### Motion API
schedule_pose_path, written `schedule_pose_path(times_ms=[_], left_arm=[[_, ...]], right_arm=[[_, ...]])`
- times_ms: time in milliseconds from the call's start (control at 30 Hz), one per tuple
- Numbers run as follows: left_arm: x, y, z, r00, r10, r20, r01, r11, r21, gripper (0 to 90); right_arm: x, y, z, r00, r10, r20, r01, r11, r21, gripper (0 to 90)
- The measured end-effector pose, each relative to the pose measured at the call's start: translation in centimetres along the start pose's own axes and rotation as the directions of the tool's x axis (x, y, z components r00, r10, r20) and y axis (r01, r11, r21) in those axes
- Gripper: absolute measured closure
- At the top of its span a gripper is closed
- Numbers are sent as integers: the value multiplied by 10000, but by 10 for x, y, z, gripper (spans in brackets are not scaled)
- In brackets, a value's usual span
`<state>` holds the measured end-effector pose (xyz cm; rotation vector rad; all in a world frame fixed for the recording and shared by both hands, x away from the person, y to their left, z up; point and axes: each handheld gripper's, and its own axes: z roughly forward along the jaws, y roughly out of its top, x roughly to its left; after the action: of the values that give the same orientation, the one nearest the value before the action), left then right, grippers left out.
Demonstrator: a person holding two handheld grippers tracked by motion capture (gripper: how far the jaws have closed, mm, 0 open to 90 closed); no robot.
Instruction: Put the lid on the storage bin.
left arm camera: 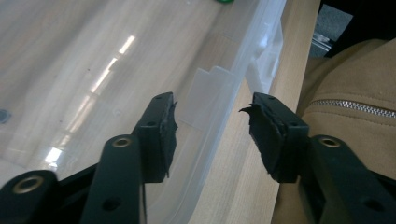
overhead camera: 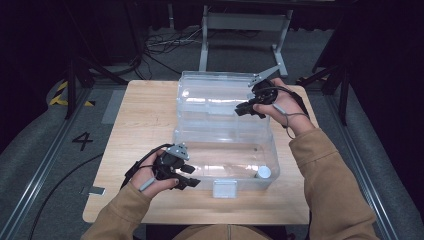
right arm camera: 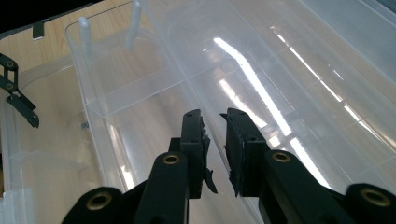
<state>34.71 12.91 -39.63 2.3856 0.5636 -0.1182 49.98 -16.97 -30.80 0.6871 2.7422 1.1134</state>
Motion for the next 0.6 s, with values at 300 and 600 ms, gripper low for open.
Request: schedule_pose_path(times_ms=[300, 600], left_arm=[[-2, -1, 10, 9999, 141, -70, -138, 9986, 502, 660], [-1, -2, 11, 9982, 352, -490, -315, 9968, 732, 742]], right_arm=[[1, -1, 0, 10000, 28, 46, -28, 10000, -24, 778], [2, -2, 0, 9999, 131, 6, -131, 9999, -110, 782]])
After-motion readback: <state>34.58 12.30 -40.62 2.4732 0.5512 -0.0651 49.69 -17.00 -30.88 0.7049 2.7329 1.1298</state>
